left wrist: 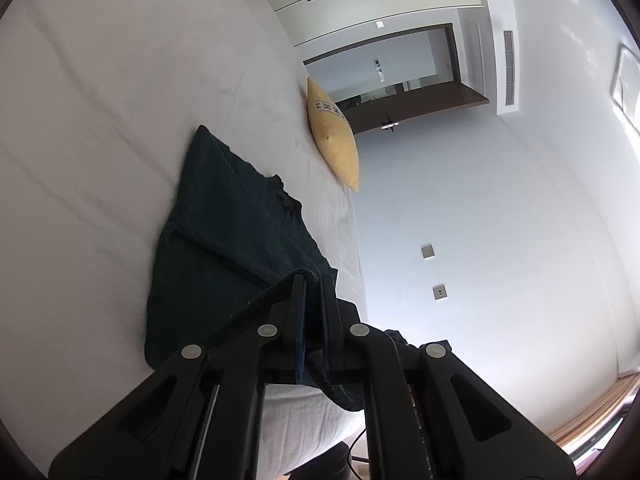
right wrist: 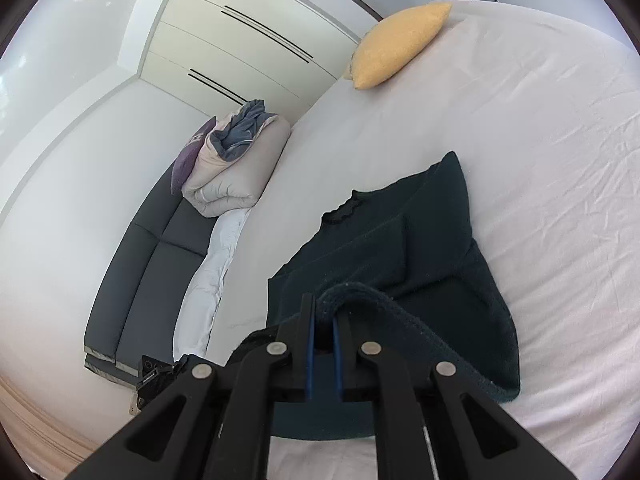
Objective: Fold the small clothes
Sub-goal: 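Carry the hem with both grippers over the body toward the collar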
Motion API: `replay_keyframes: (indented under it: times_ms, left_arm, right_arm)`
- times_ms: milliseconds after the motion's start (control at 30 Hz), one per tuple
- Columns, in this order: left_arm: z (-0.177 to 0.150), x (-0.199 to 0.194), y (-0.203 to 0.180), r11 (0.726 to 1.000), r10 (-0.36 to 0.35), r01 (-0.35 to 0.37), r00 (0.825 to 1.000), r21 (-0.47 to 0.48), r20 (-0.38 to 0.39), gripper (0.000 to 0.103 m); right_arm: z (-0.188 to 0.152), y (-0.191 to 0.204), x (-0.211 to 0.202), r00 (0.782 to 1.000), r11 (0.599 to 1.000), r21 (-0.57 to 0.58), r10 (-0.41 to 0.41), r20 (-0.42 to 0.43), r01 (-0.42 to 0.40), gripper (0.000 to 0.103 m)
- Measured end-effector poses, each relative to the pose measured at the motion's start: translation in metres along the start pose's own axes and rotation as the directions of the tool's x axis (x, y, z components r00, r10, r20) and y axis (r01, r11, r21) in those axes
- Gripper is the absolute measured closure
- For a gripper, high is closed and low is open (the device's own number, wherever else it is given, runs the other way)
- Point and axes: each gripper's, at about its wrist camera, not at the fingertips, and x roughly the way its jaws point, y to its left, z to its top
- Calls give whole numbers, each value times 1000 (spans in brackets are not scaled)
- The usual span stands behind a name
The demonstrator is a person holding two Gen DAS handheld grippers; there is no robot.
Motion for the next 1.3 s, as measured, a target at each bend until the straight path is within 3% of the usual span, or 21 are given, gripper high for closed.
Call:
replay_keyframes:
  times_ms: [433, 967, 1200, 1300]
  left_arm:
    - [109, 107, 16, 996, 81, -81, 997, -31, 14, 98]
    - [172, 206, 90, 969, 228, -227, 974, -93, 1, 98]
    - [187, 223, 132, 944, 293, -285, 956, -164, 27, 98]
    - [194, 219, 147, 939, 291, -276, 955, -207, 50, 98]
  right_arm:
    - [66, -35, 83, 993, 991, 70, -114, 25, 112, 94]
    - [107, -99, 146, 973, 956, 191, -231, 11, 225, 94]
    - [112, -124, 159, 977, 941, 275, -211, 14, 199, 93]
    - [115, -134, 160, 985, 932, 329, -169, 27, 151, 84]
